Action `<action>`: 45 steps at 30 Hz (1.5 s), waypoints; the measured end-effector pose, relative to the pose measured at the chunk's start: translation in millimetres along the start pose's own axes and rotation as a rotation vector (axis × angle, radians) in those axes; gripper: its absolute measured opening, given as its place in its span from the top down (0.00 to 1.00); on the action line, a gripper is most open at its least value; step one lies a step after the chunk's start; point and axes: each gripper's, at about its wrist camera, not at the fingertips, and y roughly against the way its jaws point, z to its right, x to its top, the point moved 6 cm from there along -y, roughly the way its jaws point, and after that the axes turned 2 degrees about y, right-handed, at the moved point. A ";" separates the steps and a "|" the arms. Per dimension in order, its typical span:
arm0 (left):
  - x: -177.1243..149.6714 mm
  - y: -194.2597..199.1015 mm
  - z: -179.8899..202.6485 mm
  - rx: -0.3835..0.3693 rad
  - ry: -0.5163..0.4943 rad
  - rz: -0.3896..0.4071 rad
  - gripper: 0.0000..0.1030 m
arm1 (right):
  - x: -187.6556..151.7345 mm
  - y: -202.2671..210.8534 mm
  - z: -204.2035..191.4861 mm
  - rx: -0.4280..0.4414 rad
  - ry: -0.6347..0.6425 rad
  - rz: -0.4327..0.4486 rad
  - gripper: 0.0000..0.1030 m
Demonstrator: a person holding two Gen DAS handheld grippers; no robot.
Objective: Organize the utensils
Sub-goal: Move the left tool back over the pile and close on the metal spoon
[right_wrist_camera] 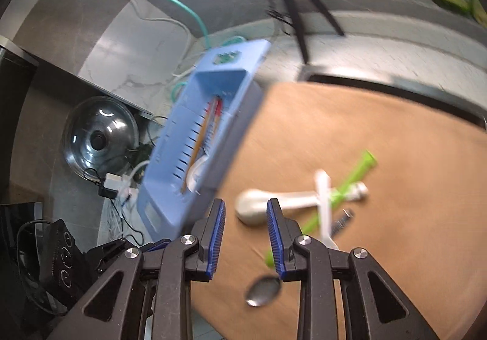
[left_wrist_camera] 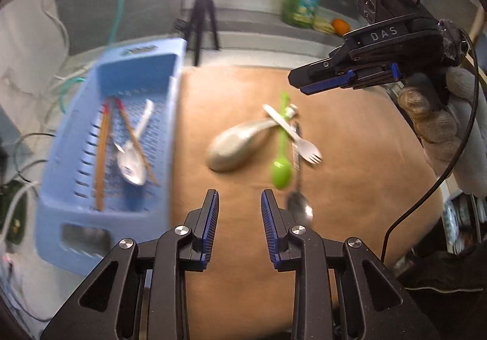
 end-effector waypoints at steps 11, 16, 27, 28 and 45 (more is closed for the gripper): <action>-33.4 -33.5 55.2 -0.044 -0.080 -0.093 0.64 | -55.1 -21.3 50.1 0.017 -0.152 -0.063 0.74; -37.6 -41.7 60.4 -0.034 -0.105 -0.107 0.59 | -62.2 -34.1 49.8 0.023 -0.169 -0.081 0.74; -41.6 -56.2 62.6 -0.020 -0.138 -0.115 0.59 | -65.0 -56.3 48.3 -0.001 -0.188 -0.093 0.74; -41.9 -57.7 62.8 -0.020 -0.141 -0.115 0.59 | -64.9 -57.8 47.3 -0.001 -0.189 -0.095 0.74; -44.4 -62.6 71.6 -0.045 -0.160 -0.089 0.78 | -60.7 -71.6 41.8 -0.041 -0.201 -0.094 0.82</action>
